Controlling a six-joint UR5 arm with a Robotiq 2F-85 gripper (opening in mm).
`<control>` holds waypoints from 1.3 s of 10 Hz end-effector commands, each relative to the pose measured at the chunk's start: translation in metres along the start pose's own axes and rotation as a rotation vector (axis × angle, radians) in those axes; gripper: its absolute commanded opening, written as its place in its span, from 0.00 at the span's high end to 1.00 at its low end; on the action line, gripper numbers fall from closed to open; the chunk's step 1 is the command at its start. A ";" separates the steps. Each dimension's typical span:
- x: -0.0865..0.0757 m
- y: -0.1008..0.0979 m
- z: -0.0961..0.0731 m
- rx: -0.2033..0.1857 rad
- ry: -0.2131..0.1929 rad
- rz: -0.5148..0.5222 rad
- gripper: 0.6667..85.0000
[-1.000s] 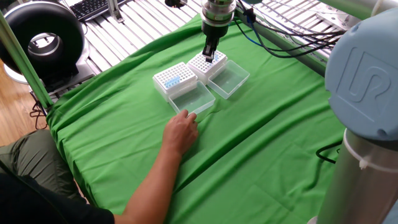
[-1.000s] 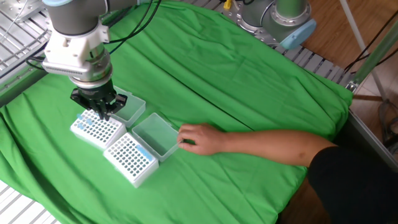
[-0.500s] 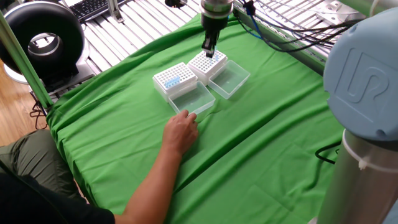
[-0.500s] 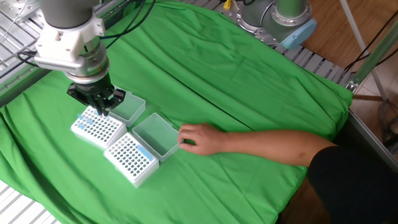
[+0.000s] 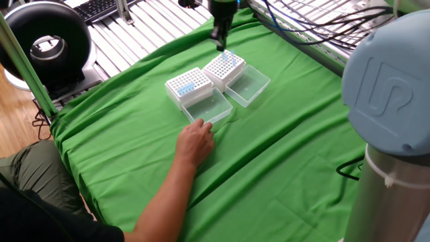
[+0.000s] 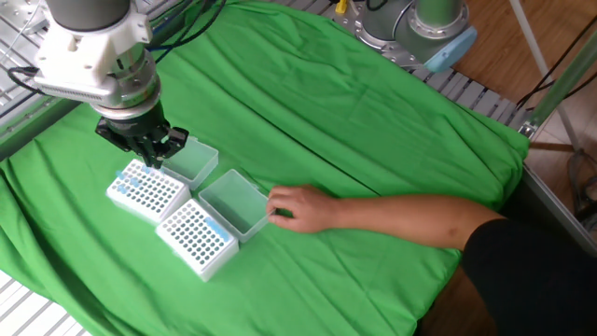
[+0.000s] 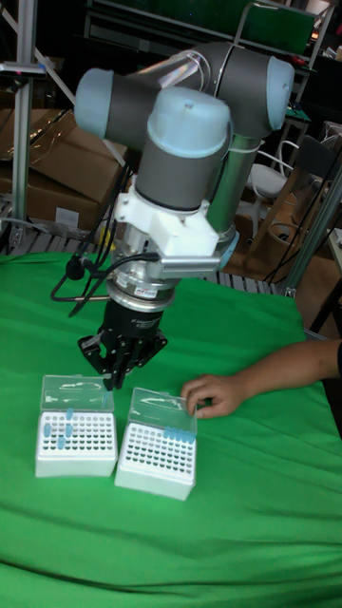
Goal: Insert a medium pipette tip into the holder for medium pipette tips
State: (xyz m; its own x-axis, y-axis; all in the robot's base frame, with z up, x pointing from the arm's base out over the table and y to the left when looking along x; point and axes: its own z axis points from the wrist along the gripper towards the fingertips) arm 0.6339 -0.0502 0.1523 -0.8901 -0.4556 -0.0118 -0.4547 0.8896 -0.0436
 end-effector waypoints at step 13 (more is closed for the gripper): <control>-0.053 0.070 0.024 -0.029 -0.048 0.093 0.90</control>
State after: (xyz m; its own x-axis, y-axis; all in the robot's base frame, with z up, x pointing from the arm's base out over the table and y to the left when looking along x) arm 0.6497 0.0303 0.1302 -0.9233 -0.3813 -0.0461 -0.3806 0.9244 -0.0235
